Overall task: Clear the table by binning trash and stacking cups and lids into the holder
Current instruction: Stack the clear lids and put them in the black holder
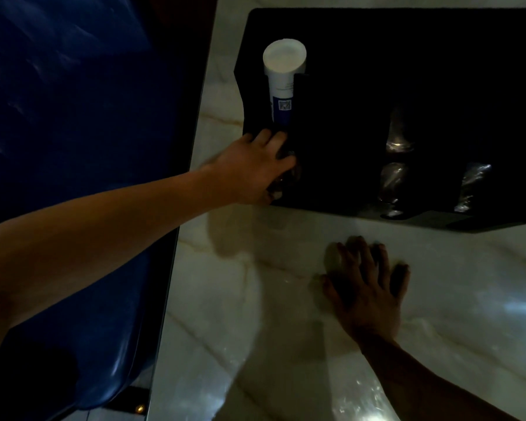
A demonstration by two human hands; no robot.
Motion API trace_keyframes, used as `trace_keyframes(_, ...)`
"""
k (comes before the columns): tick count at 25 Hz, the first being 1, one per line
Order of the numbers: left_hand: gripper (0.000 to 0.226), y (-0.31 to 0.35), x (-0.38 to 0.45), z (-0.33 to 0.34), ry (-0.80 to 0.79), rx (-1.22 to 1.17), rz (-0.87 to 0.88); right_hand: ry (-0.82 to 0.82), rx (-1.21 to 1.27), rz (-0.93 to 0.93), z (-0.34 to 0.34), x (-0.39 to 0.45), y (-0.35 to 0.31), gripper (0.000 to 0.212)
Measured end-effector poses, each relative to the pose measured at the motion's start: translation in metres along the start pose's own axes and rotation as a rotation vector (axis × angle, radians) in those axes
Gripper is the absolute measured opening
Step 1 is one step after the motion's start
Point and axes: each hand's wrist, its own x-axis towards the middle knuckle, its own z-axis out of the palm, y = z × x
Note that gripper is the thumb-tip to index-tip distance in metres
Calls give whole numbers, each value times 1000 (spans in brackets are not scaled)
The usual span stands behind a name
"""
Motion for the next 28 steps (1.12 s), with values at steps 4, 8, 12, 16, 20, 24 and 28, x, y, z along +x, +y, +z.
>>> trace_keyframes(4,68,-9,5,-20,-117,-160,-22,19,-9,2,4,1,1,72)
trace_keyframes(8,60,-11,17,-31,-132,-143,3,41,-6,3,6,2,1,72)
trace_keyframes(12,50,-12,20,-31,-131,-90,26,44,4,1,5,1,1,72)
trace_keyframes(16,51,-15,18,-26,-161,-92,31,50,2,9,5,1,0,72)
trace_keyframes(20,46,-9,16,-18,-134,-106,9,40,12,15,3,1,-1,72)
trace_keyframes(24,47,-7,14,-13,-95,-147,5,48,20,22,4,0,-1,70)
trace_keyframes(28,52,-7,7,-16,-74,-155,20,30,37,13,0,1,-1,68)
